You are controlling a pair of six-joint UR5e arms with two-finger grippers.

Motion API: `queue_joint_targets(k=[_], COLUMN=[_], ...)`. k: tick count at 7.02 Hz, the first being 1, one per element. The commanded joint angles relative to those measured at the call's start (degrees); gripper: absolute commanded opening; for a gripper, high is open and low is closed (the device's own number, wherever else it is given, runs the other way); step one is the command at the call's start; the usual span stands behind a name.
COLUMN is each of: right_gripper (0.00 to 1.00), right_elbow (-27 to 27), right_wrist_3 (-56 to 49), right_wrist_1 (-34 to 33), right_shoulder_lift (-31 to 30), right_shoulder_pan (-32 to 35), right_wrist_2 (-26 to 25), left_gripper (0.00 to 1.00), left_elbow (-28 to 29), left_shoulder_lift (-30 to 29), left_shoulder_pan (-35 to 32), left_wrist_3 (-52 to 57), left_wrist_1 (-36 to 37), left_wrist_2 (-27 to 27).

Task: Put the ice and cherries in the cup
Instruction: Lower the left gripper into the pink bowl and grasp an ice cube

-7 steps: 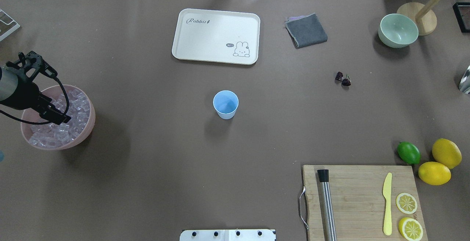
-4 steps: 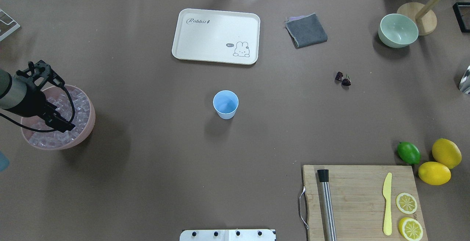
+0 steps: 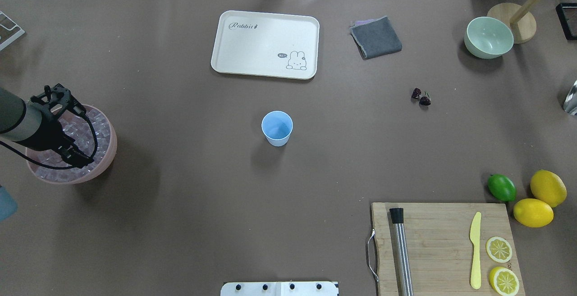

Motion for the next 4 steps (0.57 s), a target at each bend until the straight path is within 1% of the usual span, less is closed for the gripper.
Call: queue_joint_targets(k=[1, 2, 3, 4], right_gripper=[1.0, 1.0, 1.0, 1.0], right_elbow=[0.3, 0.3, 0.3, 0.3], right_wrist_3=[0.0, 0.0, 0.0, 0.0], right_wrist_1=[0.0, 0.0, 0.0, 0.0], right_shoulder_lift=[-0.2, -0.1, -0.2, -0.3], right_shoulder_pan=[0.8, 0.8, 0.8, 0.8], right_wrist_2=[0.3, 0.2, 0.1, 0.1], left_gripper=[0.12, 0.0, 0.0, 0.0], left_elbow=[-0.1, -0.8, -1.7, -2.7], left_shoulder_lift=[0.3, 1.0, 1.1, 0.8], left_shoulder_pan=[0.9, 0.2, 0.0, -2.0], left_wrist_3=[3.4, 3.5, 3.6, 3.7], left_wrist_1=[0.0, 0.0, 0.0, 0.0], left_wrist_2=[1.8, 1.4, 1.1, 0.6])
